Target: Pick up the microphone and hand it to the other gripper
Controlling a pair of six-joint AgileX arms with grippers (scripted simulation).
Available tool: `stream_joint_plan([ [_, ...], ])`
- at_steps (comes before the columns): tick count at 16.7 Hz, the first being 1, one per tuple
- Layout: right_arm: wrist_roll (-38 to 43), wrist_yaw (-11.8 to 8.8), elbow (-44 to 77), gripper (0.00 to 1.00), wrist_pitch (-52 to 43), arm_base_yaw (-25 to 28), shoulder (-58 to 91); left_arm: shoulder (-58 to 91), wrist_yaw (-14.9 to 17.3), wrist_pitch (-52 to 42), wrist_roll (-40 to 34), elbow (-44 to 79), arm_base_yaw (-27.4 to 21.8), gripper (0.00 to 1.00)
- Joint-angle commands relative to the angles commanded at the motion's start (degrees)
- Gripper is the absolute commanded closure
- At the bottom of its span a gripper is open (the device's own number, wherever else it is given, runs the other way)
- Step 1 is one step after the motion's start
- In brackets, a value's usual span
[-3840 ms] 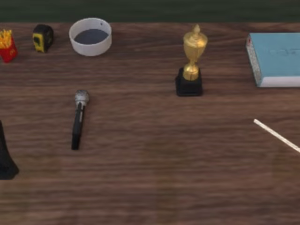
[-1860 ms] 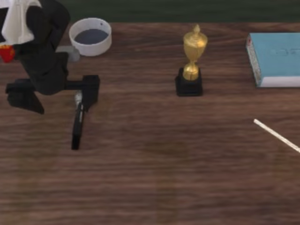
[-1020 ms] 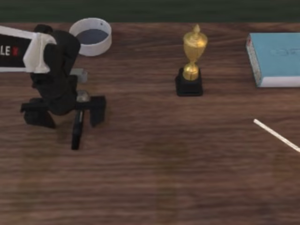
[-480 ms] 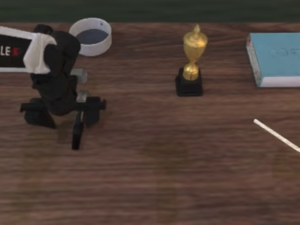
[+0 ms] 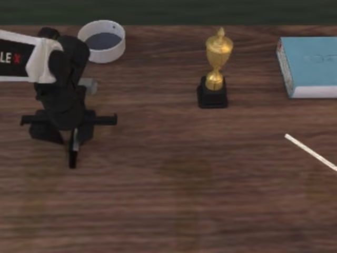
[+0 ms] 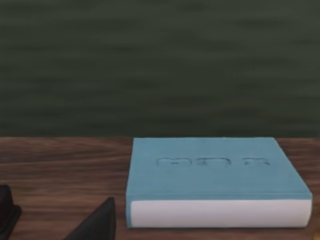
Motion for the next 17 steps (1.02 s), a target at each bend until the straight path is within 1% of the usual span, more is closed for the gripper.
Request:
stream_joint_plan([
  [1, 0.0, 0.0, 0.0, 0.0, 0.0, 0.0, 0.0, 0.0, 0.0, 0.0, 0.0, 0.0, 0.0, 1.0],
  [8, 0.0, 0.0, 0.0, 0.0, 0.0, 0.0, 0.0, 0.0, 0.0, 0.0, 0.0, 0.0, 0.0, 1.0],
  [9, 0.0, 0.0, 0.0, 0.0, 0.0, 0.0, 0.0, -3.66, -3.54, -2.35, 2.43, 0.5, 0.54, 1.0],
  [10, 0.0, 0.0, 0.0, 0.0, 0.0, 0.0, 0.0, -3.67, -3.51, -2.29, 2.44, 0.49, 0.54, 1.0],
  [13, 0.0, 0.0, 0.0, 0.0, 0.0, 0.0, 0.0, -4.29, -1.78, 1.4, 3.03, -0.27, 0.58, 1.0],
  [15, 0.0, 0.0, 0.0, 0.0, 0.0, 0.0, 0.0, -5.06, 0.6, 6.82, 3.75, -1.32, 0.73, 1.0],
  [17, 0.0, 0.0, 0.0, 0.0, 0.0, 0.0, 0.0, -6.2, 3.74, 14.03, 4.67, -2.96, 1.01, 1.0],
])
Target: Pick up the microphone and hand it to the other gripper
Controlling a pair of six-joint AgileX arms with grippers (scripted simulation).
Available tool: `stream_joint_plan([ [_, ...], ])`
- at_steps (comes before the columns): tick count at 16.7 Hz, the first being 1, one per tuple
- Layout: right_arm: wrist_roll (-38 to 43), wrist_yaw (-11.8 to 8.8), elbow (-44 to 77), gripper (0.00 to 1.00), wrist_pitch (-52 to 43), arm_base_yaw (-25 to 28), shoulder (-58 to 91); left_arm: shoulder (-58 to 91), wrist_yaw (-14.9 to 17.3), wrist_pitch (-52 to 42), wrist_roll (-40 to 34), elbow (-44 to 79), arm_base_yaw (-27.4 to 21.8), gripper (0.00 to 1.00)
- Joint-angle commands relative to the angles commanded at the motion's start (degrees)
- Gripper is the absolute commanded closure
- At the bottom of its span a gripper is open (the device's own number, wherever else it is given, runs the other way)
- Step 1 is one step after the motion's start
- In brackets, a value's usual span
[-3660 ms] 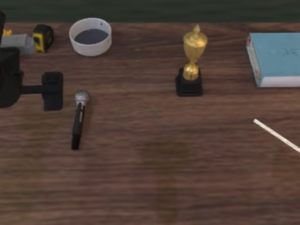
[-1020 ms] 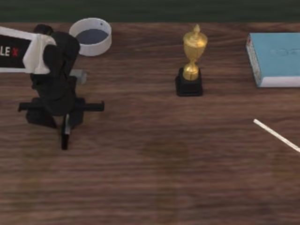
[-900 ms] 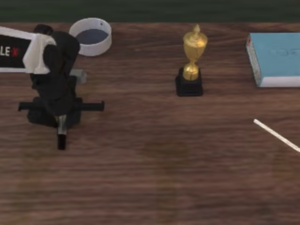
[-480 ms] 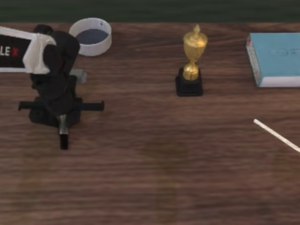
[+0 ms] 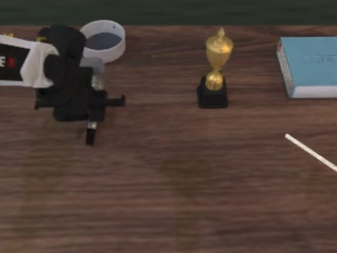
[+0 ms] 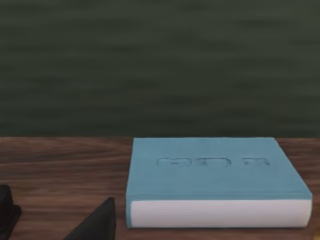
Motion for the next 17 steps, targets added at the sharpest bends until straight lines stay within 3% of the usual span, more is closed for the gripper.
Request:
stream_joint_plan([
  [11, 0.0, 0.0, 0.0, 0.0, 0.0, 0.0, 0.0, -11.6, 22.25, 54.13, 6.66, -15.64, 2.22, 1.0],
  [14, 0.0, 0.0, 0.0, 0.0, 0.0, 0.0, 0.0, -15.52, 26.79, 64.49, 8.31, -18.91, 2.79, 1.0],
  [17, 0.0, 0.0, 0.0, 0.0, 0.0, 0.0, 0.0, -17.81, 29.2, 69.36, 9.28, -20.51, 3.08, 1.0],
])
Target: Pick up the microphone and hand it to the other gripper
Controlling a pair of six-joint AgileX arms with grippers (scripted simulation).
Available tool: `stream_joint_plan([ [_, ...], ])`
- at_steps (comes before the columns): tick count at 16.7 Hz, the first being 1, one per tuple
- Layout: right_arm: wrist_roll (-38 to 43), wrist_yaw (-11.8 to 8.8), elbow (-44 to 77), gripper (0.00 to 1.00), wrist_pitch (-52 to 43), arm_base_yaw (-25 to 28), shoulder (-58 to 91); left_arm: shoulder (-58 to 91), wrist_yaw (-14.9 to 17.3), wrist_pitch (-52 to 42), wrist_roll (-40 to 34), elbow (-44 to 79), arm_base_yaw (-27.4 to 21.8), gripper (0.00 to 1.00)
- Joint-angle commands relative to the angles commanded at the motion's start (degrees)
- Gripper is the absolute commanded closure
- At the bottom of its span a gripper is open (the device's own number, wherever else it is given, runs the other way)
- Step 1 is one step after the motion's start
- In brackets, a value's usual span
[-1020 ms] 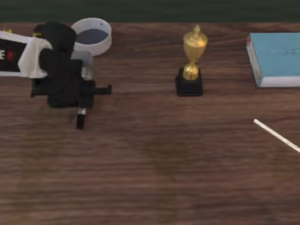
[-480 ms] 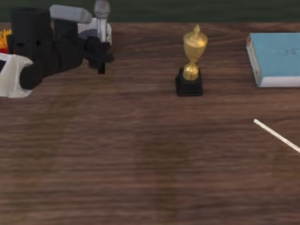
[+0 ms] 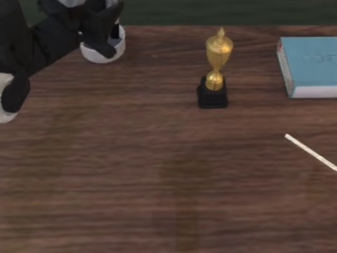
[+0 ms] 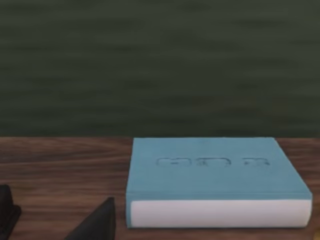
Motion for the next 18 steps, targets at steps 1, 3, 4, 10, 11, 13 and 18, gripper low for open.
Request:
stream_joint_plan([
  [1, 0.0, 0.0, 0.0, 0.0, 0.0, 0.0, 0.0, -0.19, 0.21, 0.38, 0.09, -0.13, 0.02, 1.0],
  [3, 0.0, 0.0, 0.0, 0.0, 0.0, 0.0, 0.0, -0.19, 0.21, 0.38, 0.09, -0.13, 0.02, 1.0],
  [4, 0.0, 0.0, 0.0, 0.0, 0.0, 0.0, 0.0, -0.19, 0.21, 0.38, 0.09, -0.13, 0.02, 1.0],
  [10, 0.0, 0.0, 0.0, 0.0, 0.0, 0.0, 0.0, -3.43, -6.35, -0.23, -0.2, -1.61, -6.54, 1.0],
  [11, 0.0, 0.0, 0.0, 0.0, 0.0, 0.0, 0.0, -4.82, -9.04, -0.5, -0.35, -2.38, -9.02, 1.0],
  [13, 0.0, 0.0, 0.0, 0.0, 0.0, 0.0, 0.0, -7.86, -15.25, -1.15, -0.7, -4.13, -14.71, 1.0],
  [18, 0.0, 0.0, 0.0, 0.0, 0.0, 0.0, 0.0, -14.24, -26.19, -2.21, -1.21, -7.34, -25.21, 1.0],
])
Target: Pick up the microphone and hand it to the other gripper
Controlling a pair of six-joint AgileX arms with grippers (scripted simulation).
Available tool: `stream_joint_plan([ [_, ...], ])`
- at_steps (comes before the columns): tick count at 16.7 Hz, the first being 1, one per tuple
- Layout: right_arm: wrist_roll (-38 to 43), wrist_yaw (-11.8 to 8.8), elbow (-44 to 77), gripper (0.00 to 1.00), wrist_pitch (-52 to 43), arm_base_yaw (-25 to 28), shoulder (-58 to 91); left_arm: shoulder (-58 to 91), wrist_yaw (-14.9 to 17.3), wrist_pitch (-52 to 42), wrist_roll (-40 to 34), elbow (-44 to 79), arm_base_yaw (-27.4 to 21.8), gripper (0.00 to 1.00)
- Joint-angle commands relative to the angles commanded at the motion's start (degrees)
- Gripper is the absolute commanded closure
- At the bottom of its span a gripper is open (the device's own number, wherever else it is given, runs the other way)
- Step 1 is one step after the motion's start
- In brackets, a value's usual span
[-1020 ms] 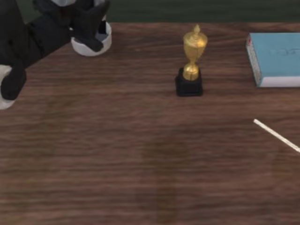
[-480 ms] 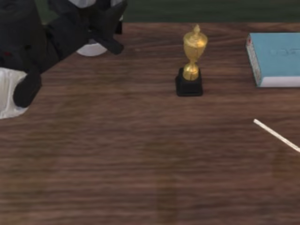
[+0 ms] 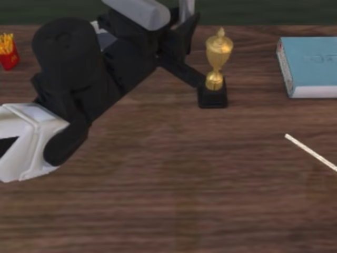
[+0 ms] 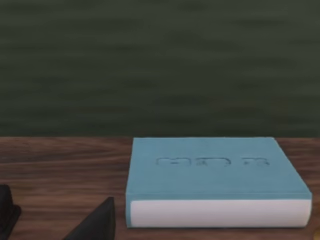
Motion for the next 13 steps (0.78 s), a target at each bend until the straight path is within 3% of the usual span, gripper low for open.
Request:
stream_joint_plan([
  [13, 0.02, -0.07, 0.59, 0.0, 0.2, 0.61, 0.75, -0.39, -0.46, -0.05, -0.02, -0.16, -0.47, 1.0],
])
